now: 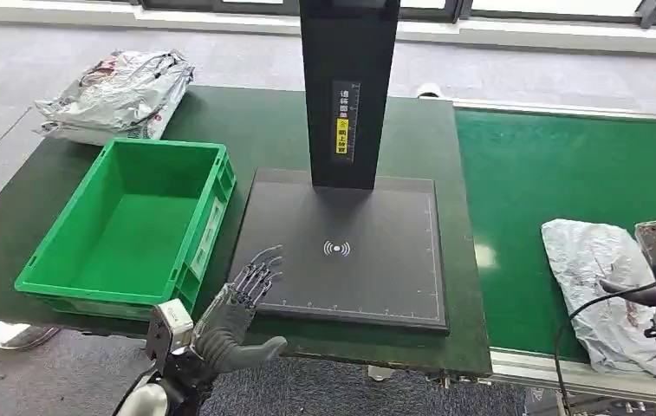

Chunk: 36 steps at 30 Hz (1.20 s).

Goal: Moved the parcel from conveyor to table for the left to box.

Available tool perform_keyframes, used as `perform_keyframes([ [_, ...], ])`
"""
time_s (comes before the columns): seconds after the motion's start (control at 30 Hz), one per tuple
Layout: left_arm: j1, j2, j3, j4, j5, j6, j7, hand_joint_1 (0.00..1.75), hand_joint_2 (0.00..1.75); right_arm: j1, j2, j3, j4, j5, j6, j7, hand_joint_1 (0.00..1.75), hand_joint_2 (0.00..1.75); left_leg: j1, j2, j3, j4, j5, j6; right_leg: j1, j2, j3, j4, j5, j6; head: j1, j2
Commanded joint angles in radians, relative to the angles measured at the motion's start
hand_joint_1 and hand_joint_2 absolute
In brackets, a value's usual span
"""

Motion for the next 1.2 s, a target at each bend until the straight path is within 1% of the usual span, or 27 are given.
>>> perform_keyframes([
  [0.03,-0.043,0.005,-0.009,0.061,-0.006,-0.018,0.019,0.00,1.75,0.007,-0.025,0.148,0.109,0.148,-0.033,0.076,0.00,1.75,0.001,0.000,0.003,-0.002,0.000,0.000,0.001,-0.001,0.004,-0.003,0.001,-0.001,0.000,0.000],
  [0.1,-0.046,0.008,-0.011,0.069,-0.004,-0.021,0.019,0.00,1.75,0.005,-0.025,0.186,0.120,0.198,-0.037,0.110,0.00,1.75,0.001,0.001,0.004,-0.003,0.000,0.000,0.001,0.000,0.004,-0.004,0.001,-0.001,0.000,0.000],
  [0.13,-0.049,0.011,-0.016,0.077,-0.003,-0.023,0.019,0.00,1.75,-0.009,-0.027,0.227,0.140,0.247,-0.021,0.143,0.00,1.75,0.000,0.002,0.003,-0.002,0.000,0.000,0.001,0.001,0.003,-0.003,0.001,-0.001,0.000,0.000],
  [0.27,-0.057,0.016,-0.022,0.098,0.007,-0.025,0.010,0.00,1.75,-0.049,-0.020,0.325,0.204,0.358,0.045,0.197,0.00,1.75,0.000,0.004,0.003,-0.002,0.000,-0.001,0.000,0.003,0.002,-0.002,0.001,-0.001,0.000,0.000],
  [0.6,-0.059,0.016,-0.023,0.101,0.007,-0.025,0.009,0.00,1.75,-0.049,-0.018,0.330,0.206,0.365,0.049,0.199,0.00,1.75,0.000,0.002,0.002,-0.001,0.000,0.000,0.000,0.001,0.001,-0.001,0.000,-0.001,0.000,0.000],
  [0.67,-0.061,0.020,-0.023,0.107,0.010,-0.024,0.003,0.00,1.75,-0.046,-0.010,0.340,0.202,0.378,0.124,0.177,0.00,1.75,0.001,0.003,0.003,-0.002,0.000,0.000,0.001,0.002,0.003,-0.003,0.001,-0.001,0.000,0.000],
  [0.7,-0.066,0.024,-0.025,0.118,0.011,-0.024,-0.003,0.00,1.75,-0.038,-0.010,0.371,0.195,0.406,0.173,0.169,0.00,1.75,0.000,0.003,0.003,-0.002,0.000,-0.001,0.000,0.002,0.002,-0.002,0.001,-0.001,0.000,0.000],
  [0.77,-0.066,0.028,-0.021,0.128,0.012,-0.019,-0.017,0.00,1.75,-0.026,0.006,0.368,0.178,0.399,0.197,0.141,0.00,1.75,0.000,0.003,0.002,-0.002,0.000,-0.001,0.001,0.002,0.002,-0.002,0.001,-0.001,0.000,0.000],
  [0.83,-0.058,0.034,-0.016,0.128,0.011,-0.019,-0.027,0.00,1.75,-0.018,0.013,0.393,0.149,0.411,0.253,0.125,0.00,1.75,0.000,0.003,0.002,-0.002,0.000,-0.001,0.001,0.003,0.002,-0.002,0.001,-0.001,0.000,0.000],
  [0.97,-0.046,0.039,-0.004,0.127,0.009,-0.026,-0.043,0.00,1.75,-0.015,0.002,0.431,0.096,0.374,0.372,0.035,0.00,1.75,0.001,0.005,0.003,-0.003,0.000,-0.001,0.001,0.004,0.002,-0.003,0.002,-0.001,0.000,0.000],
  [1.0,-0.043,0.040,-0.001,0.125,0.009,-0.029,-0.044,0.00,1.75,-0.012,0.003,0.432,0.082,0.350,0.384,0.009,0.00,1.75,0.001,0.004,0.002,-0.002,0.000,-0.001,0.001,0.003,0.001,-0.002,0.001,-0.001,0.000,0.000],
  [1.03,-0.036,0.041,0.004,0.118,0.009,-0.029,-0.047,0.00,1.75,-0.011,0.010,0.422,0.064,0.316,0.388,-0.010,0.03,1.75,0.000,0.005,0.003,-0.002,0.000,-0.001,0.001,0.004,0.001,-0.002,0.001,-0.001,0.000,0.000],
  [1.07,-0.032,0.041,0.007,0.113,0.008,-0.028,-0.048,0.00,1.75,-0.010,0.013,0.420,0.054,0.304,0.392,-0.012,1.31,1.75,0.000,0.005,0.002,-0.002,0.000,-0.001,0.001,0.004,0.001,-0.001,0.001,-0.001,0.000,0.000],
  [1.1,-0.026,0.042,0.010,0.105,0.007,-0.027,-0.048,0.00,1.75,-0.008,0.016,0.420,0.042,0.293,0.395,-0.011,1.75,1.75,0.000,0.006,0.003,-0.002,0.000,-0.001,0.001,0.005,0.002,-0.002,0.001,-0.001,0.000,0.000],
  [1.2,-0.021,0.043,0.010,0.096,0.006,-0.026,-0.047,0.00,1.75,0.001,0.015,0.417,0.027,0.279,0.393,-0.009,1.75,1.75,0.001,0.009,0.004,-0.003,0.000,-0.001,0.001,0.008,0.002,-0.003,0.002,-0.001,0.000,0.000],
])
